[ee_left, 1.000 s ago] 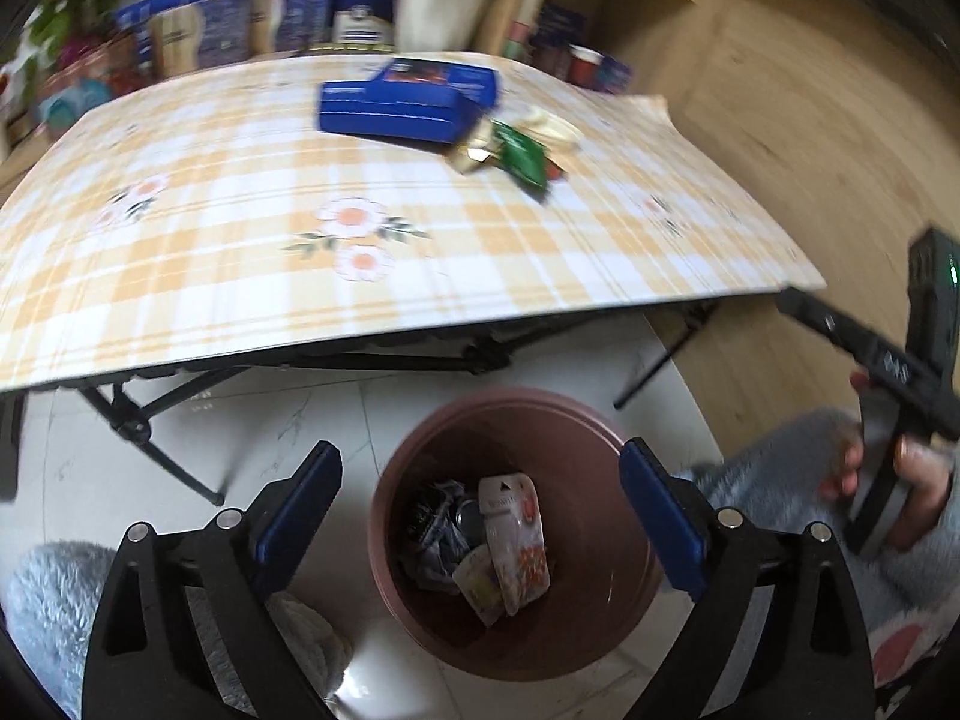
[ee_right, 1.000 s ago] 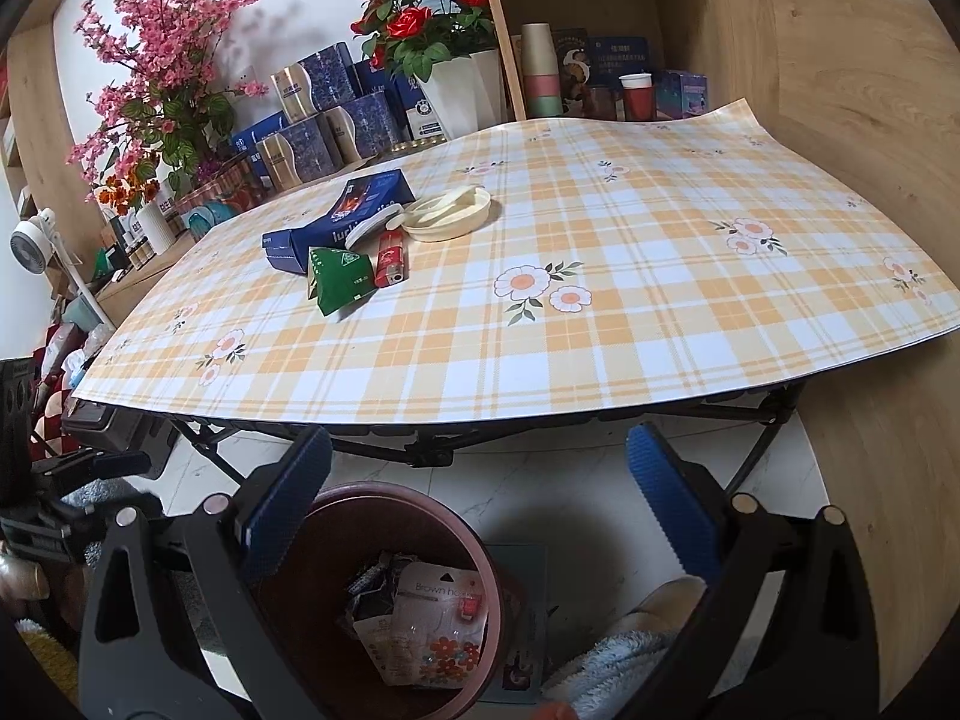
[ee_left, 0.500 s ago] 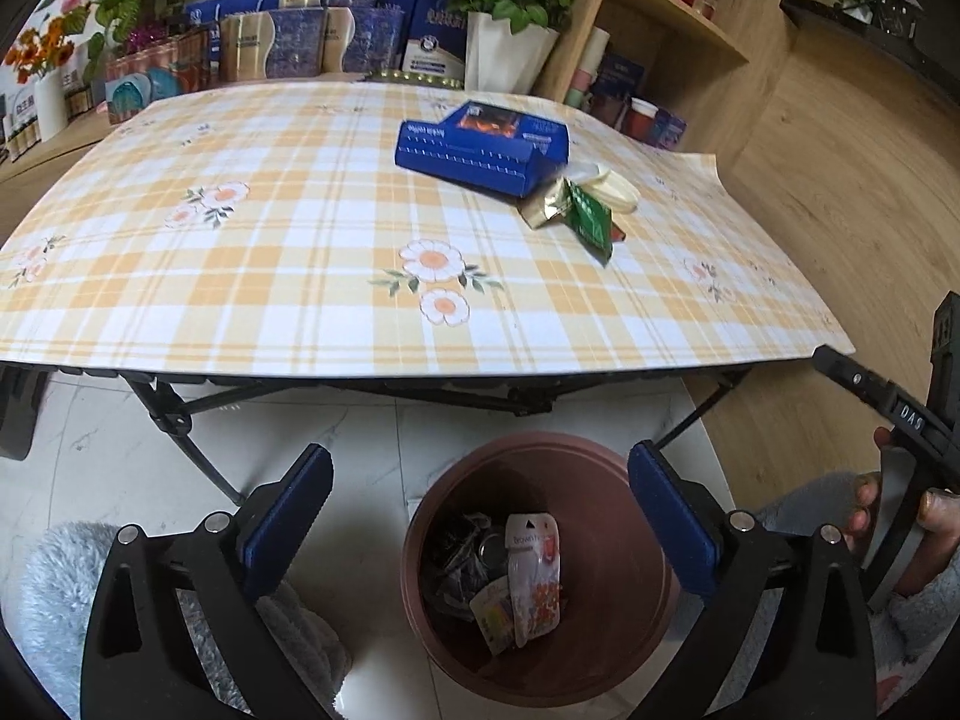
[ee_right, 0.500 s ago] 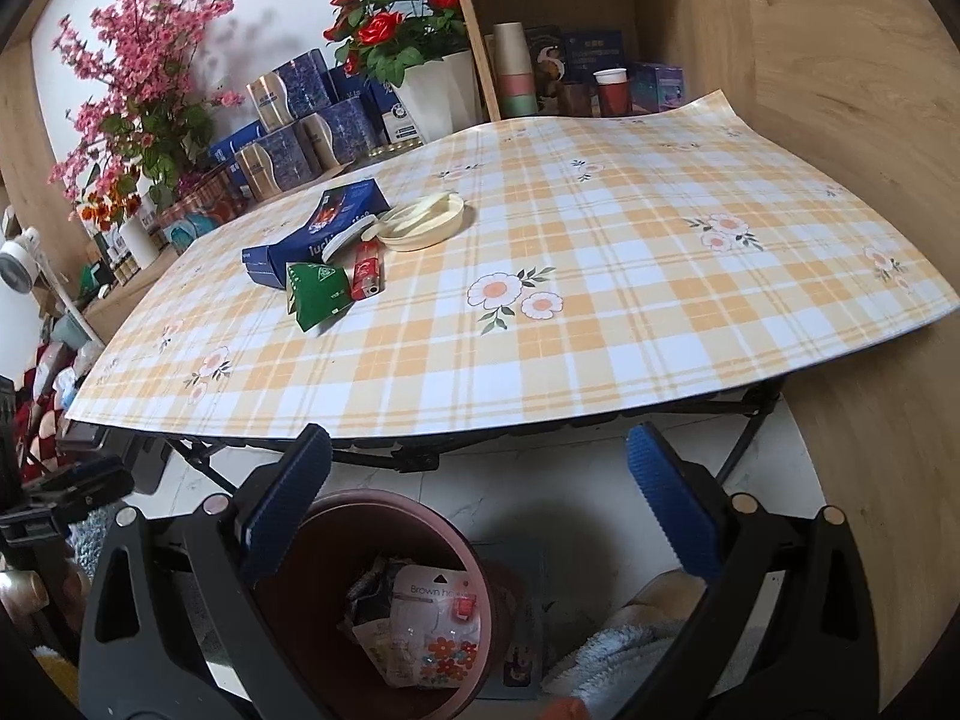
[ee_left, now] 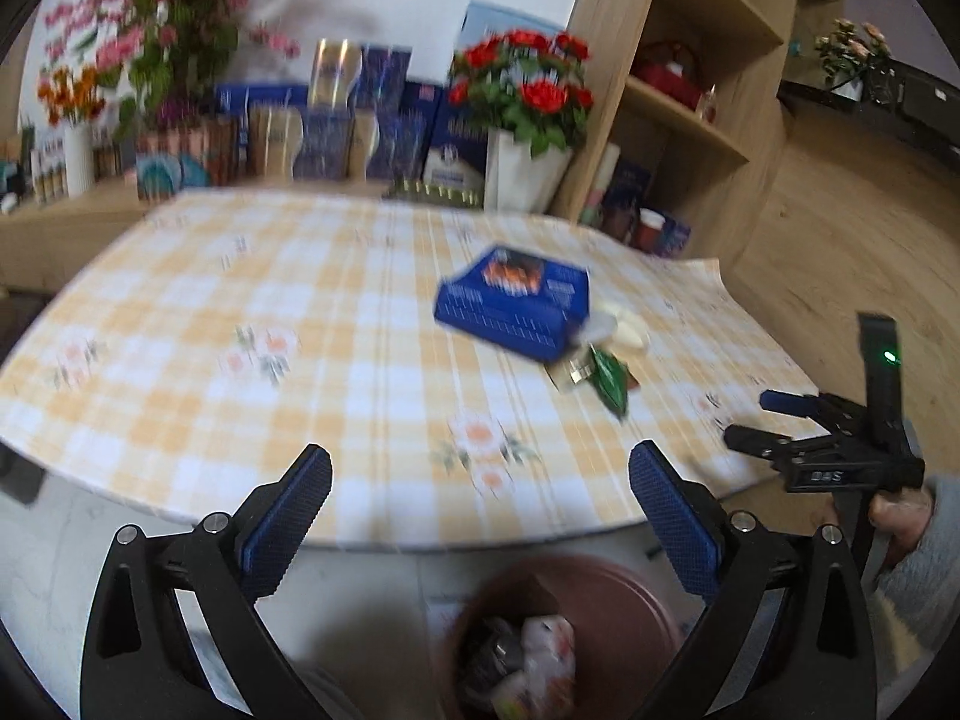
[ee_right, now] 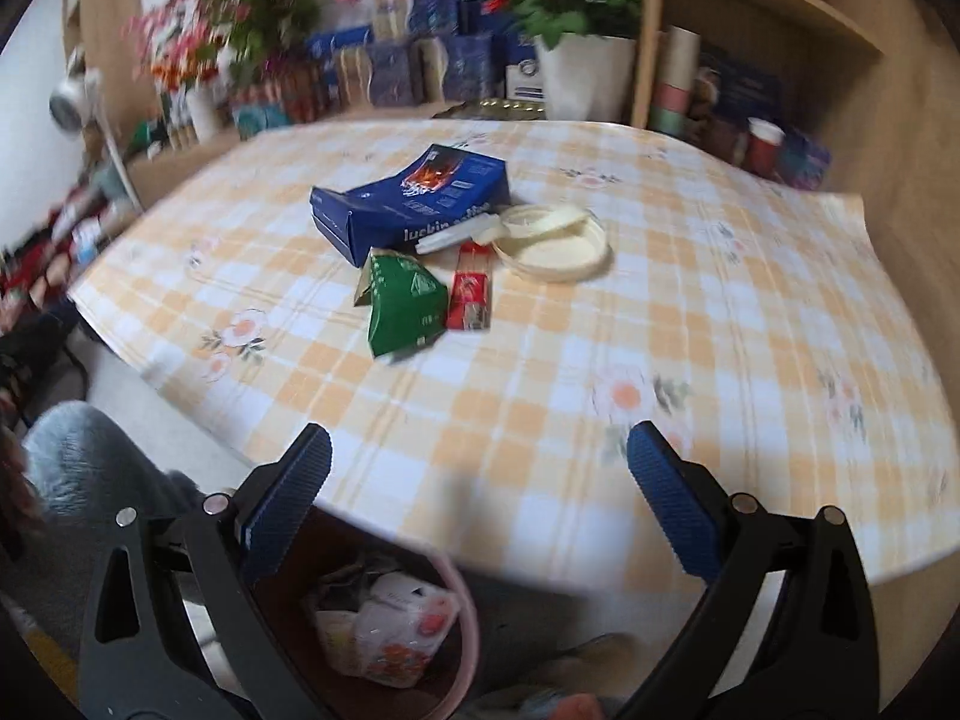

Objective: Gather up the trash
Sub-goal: 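Reach the right tool toward the green snack wrapper on the table, then grasp the green snack wrapper with the right tool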

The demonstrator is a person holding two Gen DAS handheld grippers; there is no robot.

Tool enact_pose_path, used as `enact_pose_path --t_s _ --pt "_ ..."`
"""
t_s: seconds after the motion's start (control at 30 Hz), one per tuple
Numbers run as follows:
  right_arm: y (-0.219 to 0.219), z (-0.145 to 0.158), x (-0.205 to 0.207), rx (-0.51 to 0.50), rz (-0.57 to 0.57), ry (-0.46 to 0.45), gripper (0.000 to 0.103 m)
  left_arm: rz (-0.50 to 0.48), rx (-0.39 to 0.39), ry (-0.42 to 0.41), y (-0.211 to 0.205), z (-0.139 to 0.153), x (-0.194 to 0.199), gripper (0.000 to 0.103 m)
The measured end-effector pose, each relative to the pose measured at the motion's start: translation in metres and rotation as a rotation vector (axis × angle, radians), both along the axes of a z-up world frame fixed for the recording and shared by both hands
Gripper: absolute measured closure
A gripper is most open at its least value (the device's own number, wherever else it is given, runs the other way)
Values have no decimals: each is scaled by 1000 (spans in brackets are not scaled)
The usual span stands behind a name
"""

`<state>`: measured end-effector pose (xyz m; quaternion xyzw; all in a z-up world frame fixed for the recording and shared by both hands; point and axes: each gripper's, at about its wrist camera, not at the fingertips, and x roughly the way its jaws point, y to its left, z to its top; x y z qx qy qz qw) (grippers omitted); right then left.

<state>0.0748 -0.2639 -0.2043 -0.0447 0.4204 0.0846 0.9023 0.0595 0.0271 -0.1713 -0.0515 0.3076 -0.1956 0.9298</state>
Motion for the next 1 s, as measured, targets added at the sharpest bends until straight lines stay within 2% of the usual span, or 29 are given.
enact_pose_path --t_s 0.17,0.37,0.5,0.6,0.73,0.83,0.9,1.0 --pt "28 -8 47 -50 117 20 6 4 40 -51 2 2 11 6" --pt "46 -13 94 -23 167 61 7 29 67 -121 8 -8 14 6" --pt "49 -22 117 18 180 117 21 57 51 -91 14 -19 21 6" --pt "49 -30 127 38 178 142 26 74 31 -60 17 -25 27 6" --pt "52 -40 133 49 177 177 41 60 11 -24 17 -31 32 6" --pt "51 -40 129 55 174 179 50 44 7 -15 15 -33 32 6" --pt "52 -34 120 82 177 174 64 34 3 -11 14 -33 32 6" --pt "49 -23 101 111 178 140 65 27 -4 -3 15 -34 32 6"
